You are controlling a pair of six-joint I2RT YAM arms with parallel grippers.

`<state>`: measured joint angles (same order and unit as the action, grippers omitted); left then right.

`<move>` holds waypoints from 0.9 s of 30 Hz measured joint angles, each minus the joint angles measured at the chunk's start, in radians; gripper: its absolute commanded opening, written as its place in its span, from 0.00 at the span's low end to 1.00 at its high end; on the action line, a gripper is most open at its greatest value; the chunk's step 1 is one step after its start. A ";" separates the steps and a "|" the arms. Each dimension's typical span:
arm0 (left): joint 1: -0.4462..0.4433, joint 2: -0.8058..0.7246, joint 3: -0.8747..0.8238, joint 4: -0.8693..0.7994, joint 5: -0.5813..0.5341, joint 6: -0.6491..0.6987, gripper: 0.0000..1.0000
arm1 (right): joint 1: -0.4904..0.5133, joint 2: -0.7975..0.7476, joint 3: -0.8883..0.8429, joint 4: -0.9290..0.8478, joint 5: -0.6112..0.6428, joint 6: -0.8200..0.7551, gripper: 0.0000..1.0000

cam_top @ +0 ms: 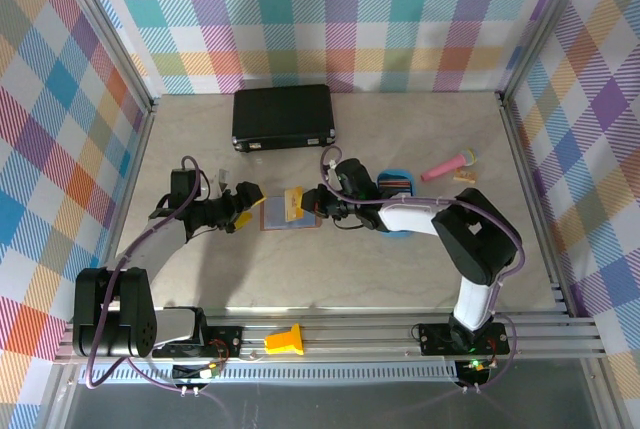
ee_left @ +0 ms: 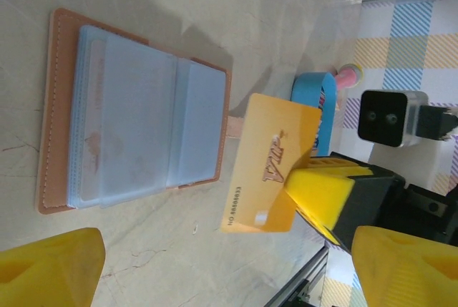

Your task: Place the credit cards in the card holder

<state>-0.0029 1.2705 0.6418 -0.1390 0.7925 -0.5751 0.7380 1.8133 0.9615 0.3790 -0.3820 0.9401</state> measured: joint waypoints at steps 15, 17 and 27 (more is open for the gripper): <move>0.007 0.070 -0.057 0.047 -0.024 -0.009 0.85 | 0.035 0.076 0.051 -0.001 0.007 -0.014 0.00; 0.008 0.074 -0.060 0.055 -0.027 -0.011 0.84 | 0.035 0.080 0.056 -0.006 0.008 -0.015 0.00; 0.013 0.094 -0.064 0.071 -0.047 -0.016 0.84 | 0.041 0.085 0.091 -0.021 0.008 -0.033 0.00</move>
<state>0.0101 1.3643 0.5781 -0.0677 0.7456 -0.5907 0.7788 1.8984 1.0527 0.3576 -0.3744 0.9073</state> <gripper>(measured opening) 0.837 0.040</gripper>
